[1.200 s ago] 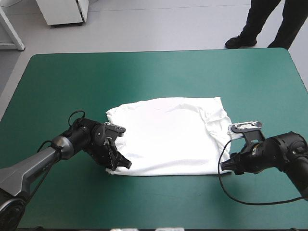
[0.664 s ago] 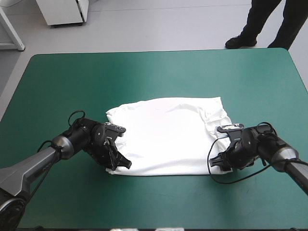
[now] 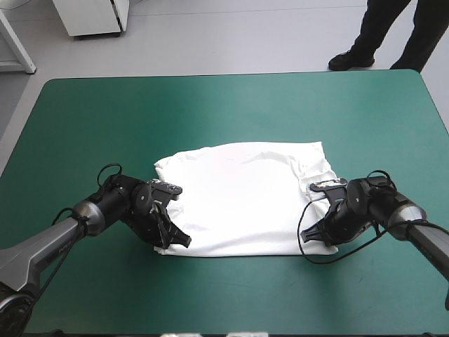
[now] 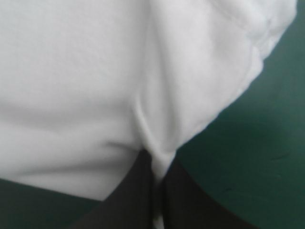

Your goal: Fold the cloth

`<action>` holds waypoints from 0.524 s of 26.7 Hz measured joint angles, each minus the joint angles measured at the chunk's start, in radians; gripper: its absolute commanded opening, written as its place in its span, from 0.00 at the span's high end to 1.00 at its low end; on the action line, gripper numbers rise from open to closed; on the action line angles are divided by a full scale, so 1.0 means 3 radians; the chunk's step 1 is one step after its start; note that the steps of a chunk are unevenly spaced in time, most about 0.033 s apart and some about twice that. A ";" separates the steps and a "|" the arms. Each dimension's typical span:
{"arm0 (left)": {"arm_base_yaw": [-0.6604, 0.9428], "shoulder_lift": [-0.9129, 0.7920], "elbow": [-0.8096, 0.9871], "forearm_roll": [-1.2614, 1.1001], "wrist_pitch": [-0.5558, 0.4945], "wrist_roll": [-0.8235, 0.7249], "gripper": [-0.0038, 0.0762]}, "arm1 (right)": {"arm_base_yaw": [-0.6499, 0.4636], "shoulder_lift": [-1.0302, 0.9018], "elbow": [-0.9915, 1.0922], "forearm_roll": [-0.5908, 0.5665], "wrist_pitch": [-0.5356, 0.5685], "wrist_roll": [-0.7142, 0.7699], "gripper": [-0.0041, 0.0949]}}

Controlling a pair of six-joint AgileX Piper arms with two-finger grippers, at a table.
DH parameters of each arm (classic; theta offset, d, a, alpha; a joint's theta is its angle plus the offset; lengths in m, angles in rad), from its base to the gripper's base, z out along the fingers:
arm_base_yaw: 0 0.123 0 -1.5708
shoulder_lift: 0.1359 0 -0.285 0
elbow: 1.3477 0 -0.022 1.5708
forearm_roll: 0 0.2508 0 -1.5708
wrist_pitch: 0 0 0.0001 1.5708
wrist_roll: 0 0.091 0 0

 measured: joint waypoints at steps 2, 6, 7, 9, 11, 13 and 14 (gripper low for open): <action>0.0000 -0.0130 0.0058 0.0020 -0.0048 0.0000 0.96 | 0.0003 -0.0055 -0.0084 -0.0021 0.0172 0.0007 0.97; 0.0000 -0.0389 0.0049 0.0009 0.0062 0.0000 0.96 | 0.0003 -0.0257 -0.0249 -0.0071 0.0392 0.0021 0.97; 0.0000 -0.0457 0.0028 -0.0014 0.0114 0.0000 0.96 | 0.0003 -0.0316 -0.0287 -0.0078 0.0450 0.0036 0.97; 0.0000 -0.0567 -0.0019 -0.0046 0.0205 0.0000 0.96 | 0.0003 -0.0428 -0.0343 -0.0085 0.0552 0.0068 0.97; 0.0000 -0.0671 -0.0089 -0.0061 0.0290 0.0000 0.96 | 0.0003 -0.0516 -0.0378 -0.0095 0.0635 0.0119 0.97; 0.0000 -0.0752 -0.0194 -0.0061 0.0376 0.0000 0.96 | 0.0003 -0.0602 -0.0413 -0.0100 0.0702 0.0142 0.97; 0.0000 -0.0802 -0.0321 -0.0061 0.0459 0.0000 0.96 | 0.0003 -0.0665 -0.0464 -0.0100 0.0754 0.0153 0.97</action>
